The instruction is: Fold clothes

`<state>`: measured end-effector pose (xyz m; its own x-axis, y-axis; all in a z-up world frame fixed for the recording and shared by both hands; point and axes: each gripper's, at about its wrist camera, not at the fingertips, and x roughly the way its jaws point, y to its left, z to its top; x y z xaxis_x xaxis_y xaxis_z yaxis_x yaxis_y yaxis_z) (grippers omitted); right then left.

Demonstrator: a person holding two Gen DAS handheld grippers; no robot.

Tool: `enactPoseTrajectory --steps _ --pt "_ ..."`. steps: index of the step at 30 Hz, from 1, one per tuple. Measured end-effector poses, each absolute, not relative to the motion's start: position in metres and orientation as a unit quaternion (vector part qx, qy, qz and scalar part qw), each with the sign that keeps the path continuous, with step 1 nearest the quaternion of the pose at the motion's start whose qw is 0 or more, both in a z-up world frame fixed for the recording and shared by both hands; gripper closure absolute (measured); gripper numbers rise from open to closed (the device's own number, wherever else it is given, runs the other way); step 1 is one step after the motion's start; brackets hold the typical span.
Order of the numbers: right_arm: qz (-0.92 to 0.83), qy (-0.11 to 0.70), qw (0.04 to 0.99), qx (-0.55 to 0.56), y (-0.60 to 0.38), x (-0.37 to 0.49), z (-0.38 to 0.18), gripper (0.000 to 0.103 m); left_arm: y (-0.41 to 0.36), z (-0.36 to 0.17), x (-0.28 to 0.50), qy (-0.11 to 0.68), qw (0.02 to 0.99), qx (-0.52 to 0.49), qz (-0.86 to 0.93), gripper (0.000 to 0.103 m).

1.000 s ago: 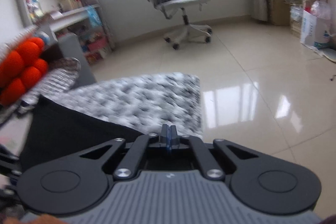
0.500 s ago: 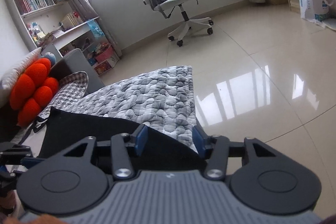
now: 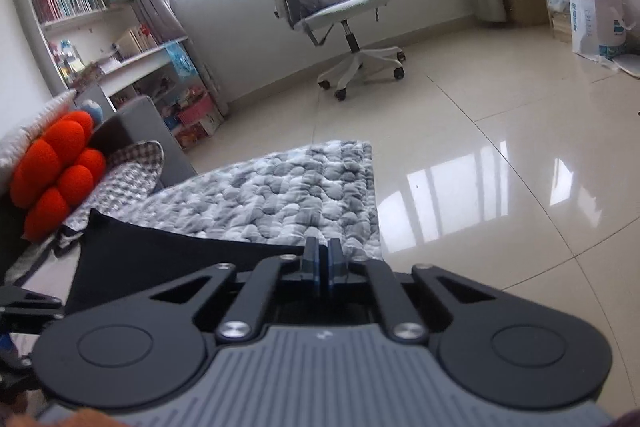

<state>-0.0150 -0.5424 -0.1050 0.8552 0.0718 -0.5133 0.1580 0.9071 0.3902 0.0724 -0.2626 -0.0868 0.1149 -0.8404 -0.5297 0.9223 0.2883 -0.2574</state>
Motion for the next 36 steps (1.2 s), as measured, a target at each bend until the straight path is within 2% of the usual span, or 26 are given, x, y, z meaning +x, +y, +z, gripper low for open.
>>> enactPoseTrajectory --steps 3,8,11,17,20,24,36 --pt "-0.026 0.27 0.936 0.224 -0.543 -0.012 -0.11 0.09 -0.263 -0.086 0.07 0.303 0.744 0.066 -0.592 0.069" --pt "-0.041 0.263 0.929 0.256 -0.553 -0.02 -0.102 0.085 -0.258 -0.081 0.073 0.306 0.748 0.055 -0.586 0.065" --pt "-0.049 0.258 0.931 0.254 -0.552 -0.028 -0.094 0.07 -0.252 -0.075 0.076 0.308 0.753 0.041 -0.58 0.064" --pt "-0.046 0.26 0.929 0.26 -0.536 -0.039 -0.084 0.069 -0.234 -0.059 0.082 0.309 0.77 0.029 -0.558 0.063" --pt "-0.042 0.255 0.929 0.264 -0.529 -0.038 -0.074 0.069 -0.218 -0.048 0.085 0.303 0.785 0.033 -0.539 0.059" --pt "-0.032 0.247 0.935 0.254 -0.514 -0.035 -0.053 0.064 -0.193 -0.037 0.092 0.303 0.807 0.032 -0.507 0.058" --pt "0.034 0.226 0.951 0.209 -0.42 0.004 0.009 0.058 -0.077 -0.016 0.119 0.312 0.874 0.007 -0.374 0.053"
